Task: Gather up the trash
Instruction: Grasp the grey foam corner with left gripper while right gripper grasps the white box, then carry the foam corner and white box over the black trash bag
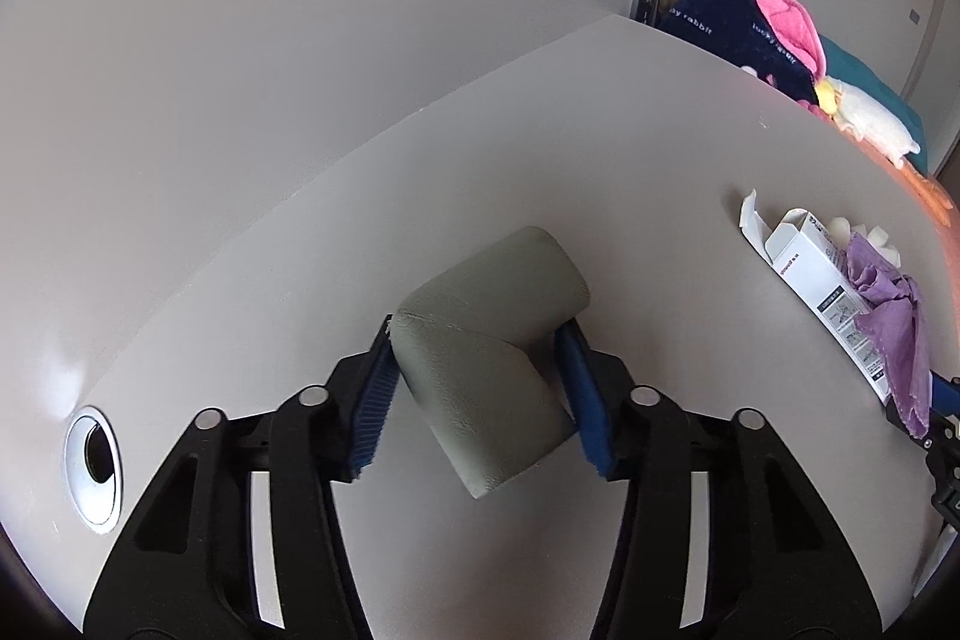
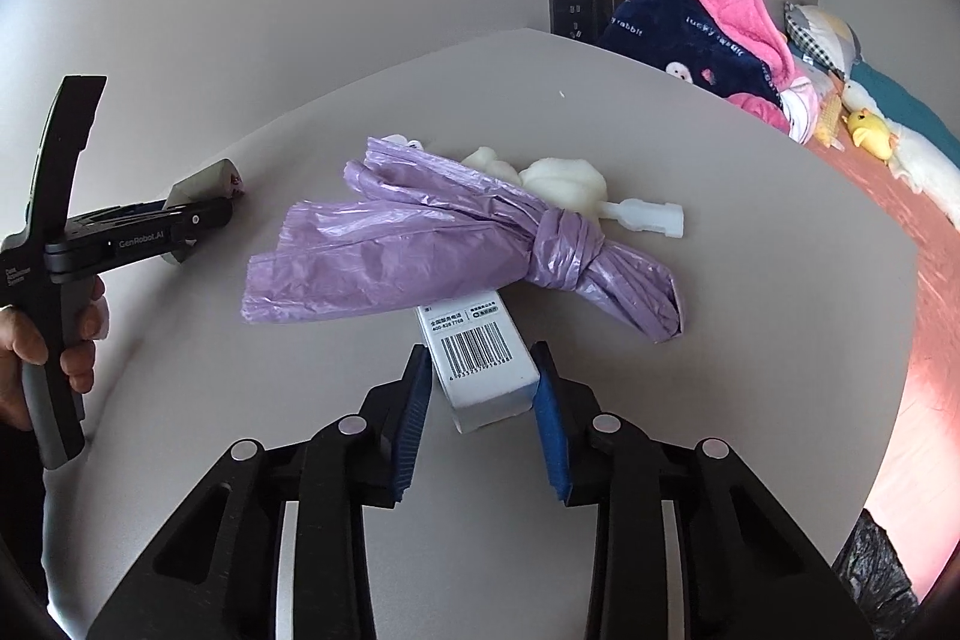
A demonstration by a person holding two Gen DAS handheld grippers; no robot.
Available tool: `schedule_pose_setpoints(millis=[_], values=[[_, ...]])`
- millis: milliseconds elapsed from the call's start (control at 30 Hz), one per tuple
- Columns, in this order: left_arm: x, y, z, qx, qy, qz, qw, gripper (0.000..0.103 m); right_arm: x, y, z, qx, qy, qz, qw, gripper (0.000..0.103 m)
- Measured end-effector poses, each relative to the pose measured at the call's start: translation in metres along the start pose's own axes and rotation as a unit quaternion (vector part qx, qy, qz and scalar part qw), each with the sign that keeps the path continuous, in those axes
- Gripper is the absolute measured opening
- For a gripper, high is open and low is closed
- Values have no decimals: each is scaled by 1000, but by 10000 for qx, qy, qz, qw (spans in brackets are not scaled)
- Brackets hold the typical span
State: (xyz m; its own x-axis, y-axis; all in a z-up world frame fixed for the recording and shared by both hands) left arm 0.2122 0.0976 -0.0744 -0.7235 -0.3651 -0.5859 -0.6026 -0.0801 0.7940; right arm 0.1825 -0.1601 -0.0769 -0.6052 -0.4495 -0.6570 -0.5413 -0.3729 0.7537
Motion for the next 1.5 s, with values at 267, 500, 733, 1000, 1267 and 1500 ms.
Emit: schedule_pose_setpoints(millis=[267,500,733,1000,1267,1500], values=[[21,15,-2,239,-50,15,9997,48,15,14,13,-381,-299,-88,9988,31],[40,40,-5,434,-51,-33,9990,48,34,41,27,-538,-537,-319,9966,31],[55,76,-14,618,-111,-209,9978,47,44,77,44,-856,-648,-610,9923,31],[65,124,-26,843,-165,-477,9952,47,51,124,48,-710,-699,-989,9901,31],[92,150,-49,1082,-286,-468,9926,47,78,160,40,-478,-830,-1134,9889,31],[110,160,-77,1300,-452,-433,9895,47,102,185,29,-212,-1004,-1233,9870,31]])
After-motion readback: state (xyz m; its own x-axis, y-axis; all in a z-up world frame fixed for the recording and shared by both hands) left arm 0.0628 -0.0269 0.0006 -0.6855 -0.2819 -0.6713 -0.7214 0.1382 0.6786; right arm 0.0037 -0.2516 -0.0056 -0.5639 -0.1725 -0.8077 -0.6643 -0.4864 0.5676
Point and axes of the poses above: each gripper's, at about its wrist camera, not at the fingertips, and y roughly against the way its jaws point, z to its left, x to its underside, the point moved 2 cm from there along -y, roughly the way its jaws point, and after that the axes turned 14 degrees about y, right-handed, at the moved point
